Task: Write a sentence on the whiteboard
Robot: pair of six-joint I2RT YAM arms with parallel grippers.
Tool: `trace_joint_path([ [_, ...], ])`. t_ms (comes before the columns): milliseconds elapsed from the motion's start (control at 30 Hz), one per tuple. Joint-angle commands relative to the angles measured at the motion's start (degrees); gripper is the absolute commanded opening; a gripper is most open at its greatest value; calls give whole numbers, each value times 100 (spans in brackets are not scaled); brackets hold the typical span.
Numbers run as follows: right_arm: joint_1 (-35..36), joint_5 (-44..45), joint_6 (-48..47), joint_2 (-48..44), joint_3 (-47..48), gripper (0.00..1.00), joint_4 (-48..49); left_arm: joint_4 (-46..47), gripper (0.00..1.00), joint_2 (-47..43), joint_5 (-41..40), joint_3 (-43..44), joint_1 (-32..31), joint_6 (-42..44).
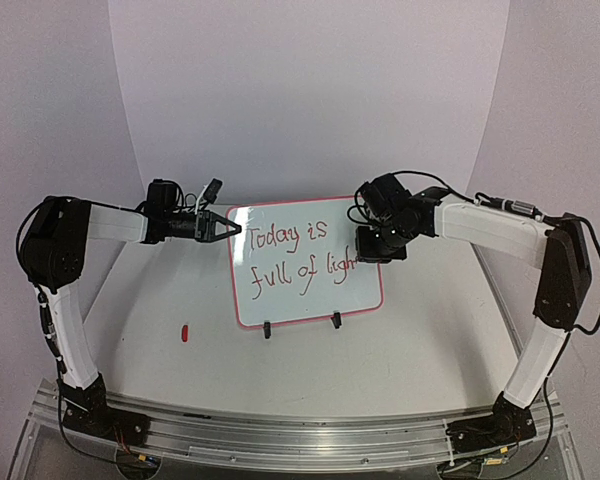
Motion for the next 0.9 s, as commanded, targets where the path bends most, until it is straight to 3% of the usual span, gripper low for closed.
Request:
trace_joint_path([
  [0,-30,-20,89,120,-128,0,9,-40,0,117,-793,-141,-85,724],
  [867,-33,239,58,162,-65,0,-202,-49,0,134,-792,-127,-81,734],
])
